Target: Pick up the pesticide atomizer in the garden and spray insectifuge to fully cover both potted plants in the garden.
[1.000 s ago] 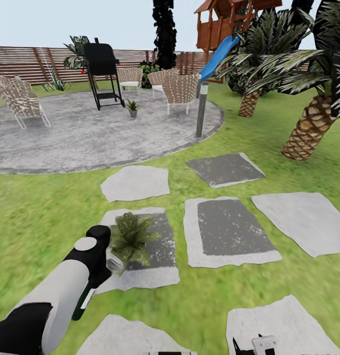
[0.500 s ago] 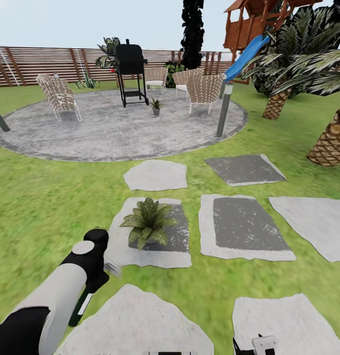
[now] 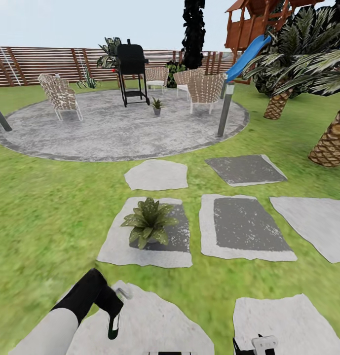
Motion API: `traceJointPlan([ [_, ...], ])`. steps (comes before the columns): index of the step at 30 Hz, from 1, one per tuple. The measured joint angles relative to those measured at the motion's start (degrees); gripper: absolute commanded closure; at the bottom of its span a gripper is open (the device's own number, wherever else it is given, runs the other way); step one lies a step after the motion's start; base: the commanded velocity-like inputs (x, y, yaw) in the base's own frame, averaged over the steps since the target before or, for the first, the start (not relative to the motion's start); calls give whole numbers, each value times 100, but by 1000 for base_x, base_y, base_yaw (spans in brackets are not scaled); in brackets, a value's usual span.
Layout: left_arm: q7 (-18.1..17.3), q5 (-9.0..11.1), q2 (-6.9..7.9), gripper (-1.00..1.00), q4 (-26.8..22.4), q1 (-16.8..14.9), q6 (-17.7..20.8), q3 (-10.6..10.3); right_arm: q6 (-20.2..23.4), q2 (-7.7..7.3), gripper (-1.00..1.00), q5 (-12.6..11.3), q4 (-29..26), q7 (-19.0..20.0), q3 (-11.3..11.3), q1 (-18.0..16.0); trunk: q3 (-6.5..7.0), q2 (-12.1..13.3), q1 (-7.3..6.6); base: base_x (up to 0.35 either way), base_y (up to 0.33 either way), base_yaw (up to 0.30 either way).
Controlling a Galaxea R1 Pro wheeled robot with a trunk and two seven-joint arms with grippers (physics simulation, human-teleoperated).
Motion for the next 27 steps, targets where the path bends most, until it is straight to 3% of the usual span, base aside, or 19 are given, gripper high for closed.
traceJointPlan([
  [3,401,310,4,100,19,317,-798,1,0,0,-100,5,0,16,0,0,0,0,0,0,0,0],
  [7,439,371,4,100,77,410,-2017,-10,-5,3,-100,18,-33,32,20,-4,1,0,0,0,0,0],
  [9,437,348,13,100,135,435,-2514,-18,-8,46,-100,137,-160,97,200,-8,1,0,0,0,0,0],
  [11,439,343,25,100,319,466,-2900,-26,13,68,-100,372,-737,400,417,-11,1,0,0,0,0,0],
  [13,427,362,28,100,436,476,-3022,-37,198,142,-100,512,-1410,1154,545,-10,1,0,0,0,0,0],
  [16,406,354,7,100,707,480,-3073,-89,1277,223,-100,640,-2355,2865,656,-43,1,0,0,0,0,0],
  [18,394,330,-11,100,753,480,-3073,-111,1732,232,-100,698,-2781,3531,675,-88,1,0,0,0,0,0],
  [21,337,307,22,100,770,459,-3073,-159,1951,265,-100,1008,-3273,3935,762,-162,1,0,0,0,0,0],
  [22,133,285,38,100,747,435,-3073,-176,1978,300,-100,1168,-3398,3996,898,-219,1,0,0,0,0,0],
  [25,-341,264,54,100,699,406,-3078,-189,2002,322,-100,1272,-3473,4029,1180,-302,1,0,0,0,0,0],
  [27,-544,-26,34,100,690,400,-3076,-352,2017,334,-100,1311,-3492,4059,1498,-342,1,0,0,0,0,0],
])
